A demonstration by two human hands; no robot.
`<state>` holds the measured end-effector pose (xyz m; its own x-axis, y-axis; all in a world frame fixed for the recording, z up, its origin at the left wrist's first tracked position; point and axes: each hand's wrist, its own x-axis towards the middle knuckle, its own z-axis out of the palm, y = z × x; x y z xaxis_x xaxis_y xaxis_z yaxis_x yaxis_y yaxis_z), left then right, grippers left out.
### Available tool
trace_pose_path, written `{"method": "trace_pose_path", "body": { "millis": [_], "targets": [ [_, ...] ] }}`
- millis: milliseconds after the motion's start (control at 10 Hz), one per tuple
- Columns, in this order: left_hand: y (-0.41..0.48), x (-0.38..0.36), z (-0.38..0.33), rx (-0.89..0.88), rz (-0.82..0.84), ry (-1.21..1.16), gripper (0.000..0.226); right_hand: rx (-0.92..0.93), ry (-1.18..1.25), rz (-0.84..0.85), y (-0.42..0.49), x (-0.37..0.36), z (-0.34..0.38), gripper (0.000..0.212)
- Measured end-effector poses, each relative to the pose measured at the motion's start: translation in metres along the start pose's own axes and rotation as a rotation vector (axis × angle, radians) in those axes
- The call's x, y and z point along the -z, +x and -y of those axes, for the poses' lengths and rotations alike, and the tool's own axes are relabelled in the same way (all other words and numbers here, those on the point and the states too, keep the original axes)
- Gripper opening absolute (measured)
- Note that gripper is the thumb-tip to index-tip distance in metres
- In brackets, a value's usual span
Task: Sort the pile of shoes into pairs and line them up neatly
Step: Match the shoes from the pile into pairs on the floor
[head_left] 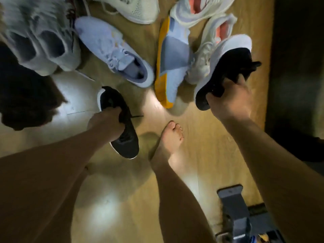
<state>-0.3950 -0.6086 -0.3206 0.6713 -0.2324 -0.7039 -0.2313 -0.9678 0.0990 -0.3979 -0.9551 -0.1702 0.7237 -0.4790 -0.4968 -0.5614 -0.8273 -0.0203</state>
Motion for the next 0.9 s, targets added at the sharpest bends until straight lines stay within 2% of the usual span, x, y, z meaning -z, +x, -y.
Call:
{"method": "trace_pose_path", "body": {
  "millis": [100,200,300,400,500,600,700,800,900],
  "targets": [
    [-0.065,0.099,-0.008,0.084,0.101,-0.154,0.018,0.238,-0.010,0.108,-0.029,0.008,0.077,0.036],
    [-0.082,0.093,0.031,0.126,0.064,-0.199,0.020,0.403,-0.072,0.342,-0.055,-0.006,0.160,0.028],
    [-0.093,0.095,0.070,0.142,0.045,-0.358,0.017,0.567,-0.213,0.480,-0.083,-0.040,0.238,0.035],
    [-0.108,0.103,0.098,0.138,0.046,-0.424,0.018,0.676,-0.243,0.534,-0.105,-0.066,0.296,0.034],
    [-0.120,0.109,0.139,0.176,0.018,-0.467,0.021,0.795,-0.231,0.484,-0.122,-0.078,0.339,0.049],
    [-0.130,0.109,0.186,0.178,-0.012,-0.520,0.029,0.925,-0.208,0.474,-0.137,-0.083,0.379,0.081],
    [-0.143,0.114,0.230,0.139,-0.033,-0.560,0.043,1.017,-0.354,0.570,-0.151,-0.086,0.417,0.080],
    [-0.152,0.117,0.261,0.087,-0.066,-0.569,0.037,0.993,-0.400,0.639,-0.164,-0.088,0.451,0.042],
    [-0.160,0.123,0.289,0.051,-0.168,-0.587,0.039,0.929,-0.409,0.613,-0.174,-0.088,0.490,0.025]
  ]
}}
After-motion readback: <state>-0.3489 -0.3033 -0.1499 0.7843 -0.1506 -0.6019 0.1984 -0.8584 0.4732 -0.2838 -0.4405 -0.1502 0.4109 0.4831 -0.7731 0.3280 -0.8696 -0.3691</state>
